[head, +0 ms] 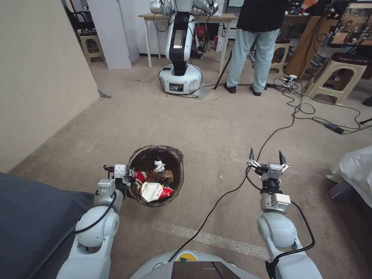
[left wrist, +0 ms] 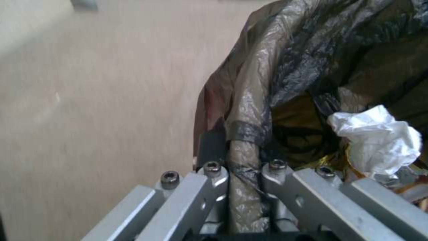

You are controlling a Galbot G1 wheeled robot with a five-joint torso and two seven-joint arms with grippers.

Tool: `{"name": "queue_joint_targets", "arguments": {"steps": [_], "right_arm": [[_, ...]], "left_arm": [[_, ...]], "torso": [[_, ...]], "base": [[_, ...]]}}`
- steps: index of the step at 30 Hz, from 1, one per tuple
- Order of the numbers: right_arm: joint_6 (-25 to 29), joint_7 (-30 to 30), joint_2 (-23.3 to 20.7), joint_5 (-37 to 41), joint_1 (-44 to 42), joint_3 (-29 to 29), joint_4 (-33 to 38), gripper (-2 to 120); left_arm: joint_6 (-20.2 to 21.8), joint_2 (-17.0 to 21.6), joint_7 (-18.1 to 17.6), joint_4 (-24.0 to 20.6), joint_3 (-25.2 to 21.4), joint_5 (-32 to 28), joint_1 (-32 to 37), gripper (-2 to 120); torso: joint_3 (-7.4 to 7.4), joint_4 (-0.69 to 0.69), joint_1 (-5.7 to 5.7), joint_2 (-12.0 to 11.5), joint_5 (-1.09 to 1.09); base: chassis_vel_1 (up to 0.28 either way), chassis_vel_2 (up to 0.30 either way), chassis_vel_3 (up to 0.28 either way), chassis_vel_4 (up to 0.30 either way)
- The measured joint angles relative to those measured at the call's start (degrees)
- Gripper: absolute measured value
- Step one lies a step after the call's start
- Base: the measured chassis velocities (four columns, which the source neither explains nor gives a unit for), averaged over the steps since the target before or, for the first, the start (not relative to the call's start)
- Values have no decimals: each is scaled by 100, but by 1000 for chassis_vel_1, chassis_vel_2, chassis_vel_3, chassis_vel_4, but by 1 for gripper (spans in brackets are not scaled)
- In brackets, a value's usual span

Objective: Pick up the trash bin, then pick up the garbage from the floor and place it into the trash bin.

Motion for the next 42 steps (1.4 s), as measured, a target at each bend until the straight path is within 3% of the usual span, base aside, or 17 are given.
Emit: {"name": "queue_joint_targets", "arguments": {"steps": [4,12,21,24,26,30,42], "right_arm": [[9,0,8,-4,0,4,-6,100],[10,1,28,-29,-2,-37,-8,100],[10,3,26,-34,-8,-47,-17,100],[12,6,19,-34,-8,-46,-24,100],[16,13,9,-34,-2,-41,-34,100],[16,18,13,-39,-1,-71,-41,100],[4,24,-8,-54,14,-189,-78,100]], "left_arm": [[534,109,-224,-178,62,-279,8,2],[589,283,1,-256,193,-198,-16,2],[580,376,145,-170,278,-529,-84,2],[576,425,189,-35,335,-839,-133,2],[559,548,147,450,503,-1103,-331,2],[547,611,53,898,637,-1489,-607,2],[533,615,-133,1413,695,-2051,-794,2]], "torso": [[0,1,0,0,-1],[0,1,0,0,-1],[0,2,0,0,1],[0,1,0,0,-1],[0,2,0,0,1],[0,1,0,0,0],[0,2,0,0,0]], "base": [[0,0,0,0],[0,0,0,0],[0,0,0,0],[0,0,0,0],[0,0,0,0],[0,0,0,0],[0,0,0,0]]}}
